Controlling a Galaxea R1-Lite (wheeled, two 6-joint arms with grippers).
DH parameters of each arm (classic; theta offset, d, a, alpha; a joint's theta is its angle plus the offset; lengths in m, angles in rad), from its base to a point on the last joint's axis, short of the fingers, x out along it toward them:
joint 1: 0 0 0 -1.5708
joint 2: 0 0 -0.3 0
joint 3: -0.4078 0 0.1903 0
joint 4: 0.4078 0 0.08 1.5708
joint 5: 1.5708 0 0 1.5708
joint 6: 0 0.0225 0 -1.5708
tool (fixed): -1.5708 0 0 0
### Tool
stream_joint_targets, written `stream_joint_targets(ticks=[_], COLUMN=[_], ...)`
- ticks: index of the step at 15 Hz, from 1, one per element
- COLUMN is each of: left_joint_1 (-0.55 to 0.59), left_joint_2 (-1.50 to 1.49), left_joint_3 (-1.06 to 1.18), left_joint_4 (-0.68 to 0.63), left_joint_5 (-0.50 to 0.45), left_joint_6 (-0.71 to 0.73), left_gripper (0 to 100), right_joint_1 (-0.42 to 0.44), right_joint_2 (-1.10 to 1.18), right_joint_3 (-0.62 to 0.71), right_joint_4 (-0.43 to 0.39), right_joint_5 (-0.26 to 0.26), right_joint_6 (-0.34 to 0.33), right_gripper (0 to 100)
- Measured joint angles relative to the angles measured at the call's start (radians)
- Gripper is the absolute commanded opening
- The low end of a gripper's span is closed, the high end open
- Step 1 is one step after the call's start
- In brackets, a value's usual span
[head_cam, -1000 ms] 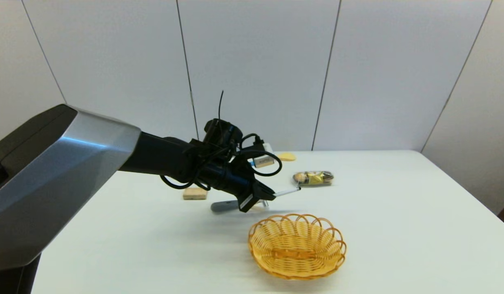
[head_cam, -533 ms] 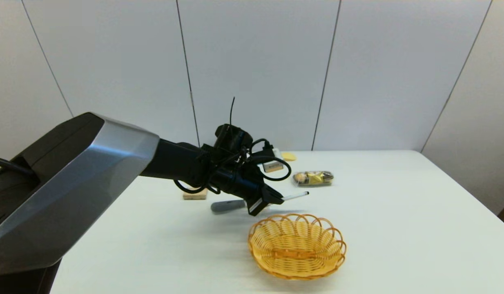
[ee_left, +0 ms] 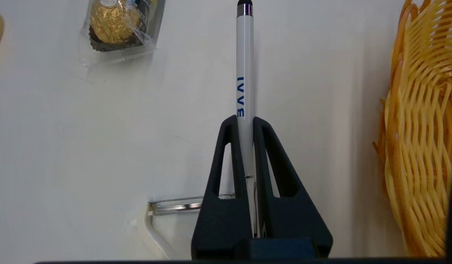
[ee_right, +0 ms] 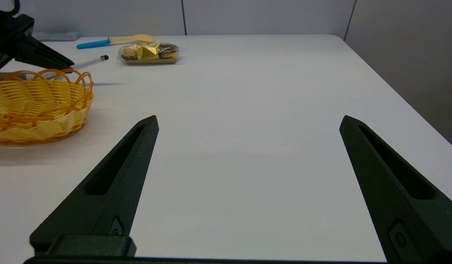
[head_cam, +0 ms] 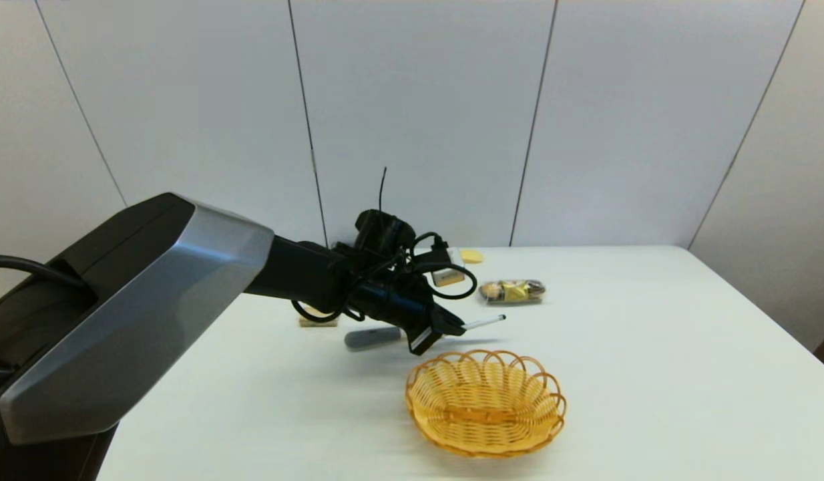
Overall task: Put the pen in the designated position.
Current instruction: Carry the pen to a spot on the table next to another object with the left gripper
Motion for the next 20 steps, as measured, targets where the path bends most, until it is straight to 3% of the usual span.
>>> stream_joint_targets(ticks=[20], left_joint_1=[0.003], left_joint_2=[0.007], left_joint_3=[0.024], left_joint_4=[0.008], left_joint_5=[-0.002], left_joint_6=[-0.001], left_gripper=[0], right_joint_1=[0.000], right_joint_2=[0.000], right_joint_3=[0.000], right_joint_4=[0.000], right_joint_5=[0.000], right_joint_6=[0.000], right_gripper=[100])
